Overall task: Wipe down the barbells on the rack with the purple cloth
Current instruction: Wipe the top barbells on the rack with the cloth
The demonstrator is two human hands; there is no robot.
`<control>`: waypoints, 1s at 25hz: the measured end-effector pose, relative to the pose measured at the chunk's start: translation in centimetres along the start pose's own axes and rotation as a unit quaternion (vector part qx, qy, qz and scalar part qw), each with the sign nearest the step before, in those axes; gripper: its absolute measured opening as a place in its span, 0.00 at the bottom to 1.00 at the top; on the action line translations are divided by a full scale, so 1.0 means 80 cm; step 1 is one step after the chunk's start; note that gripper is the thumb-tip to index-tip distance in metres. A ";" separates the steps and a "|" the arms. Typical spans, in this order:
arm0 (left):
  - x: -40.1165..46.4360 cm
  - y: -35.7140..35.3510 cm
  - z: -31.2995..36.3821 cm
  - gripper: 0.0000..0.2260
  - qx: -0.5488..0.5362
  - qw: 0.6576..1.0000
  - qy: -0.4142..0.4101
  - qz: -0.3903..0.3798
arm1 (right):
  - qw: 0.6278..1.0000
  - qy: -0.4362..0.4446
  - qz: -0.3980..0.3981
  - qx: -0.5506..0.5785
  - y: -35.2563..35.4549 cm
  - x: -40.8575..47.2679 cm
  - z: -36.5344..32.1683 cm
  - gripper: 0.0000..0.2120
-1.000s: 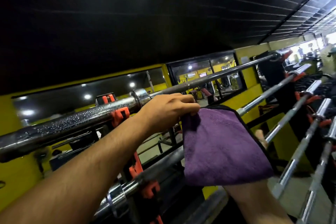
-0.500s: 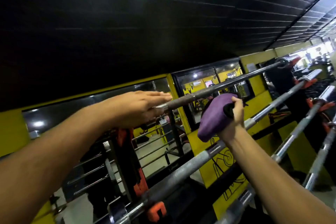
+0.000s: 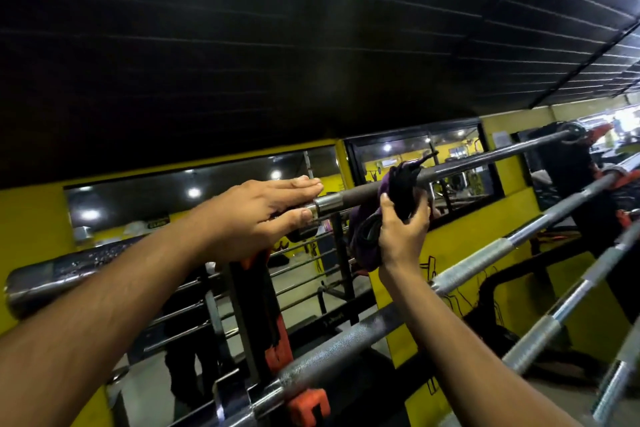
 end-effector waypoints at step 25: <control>-0.005 0.008 0.006 0.25 -0.008 1.000 0.011 0.020 | 0.998 -0.046 0.013 -0.050 0.048 0.052 -0.020 0.33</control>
Point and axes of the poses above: each hand's wrist, its own x-axis towards the middle knuckle, its own y-axis out of the back of the hand, z = x × y, the point moved 6 cm from there along x, towards the middle knuckle, and after that the axes turned 2 degrees about x, right-handed, at the moved point
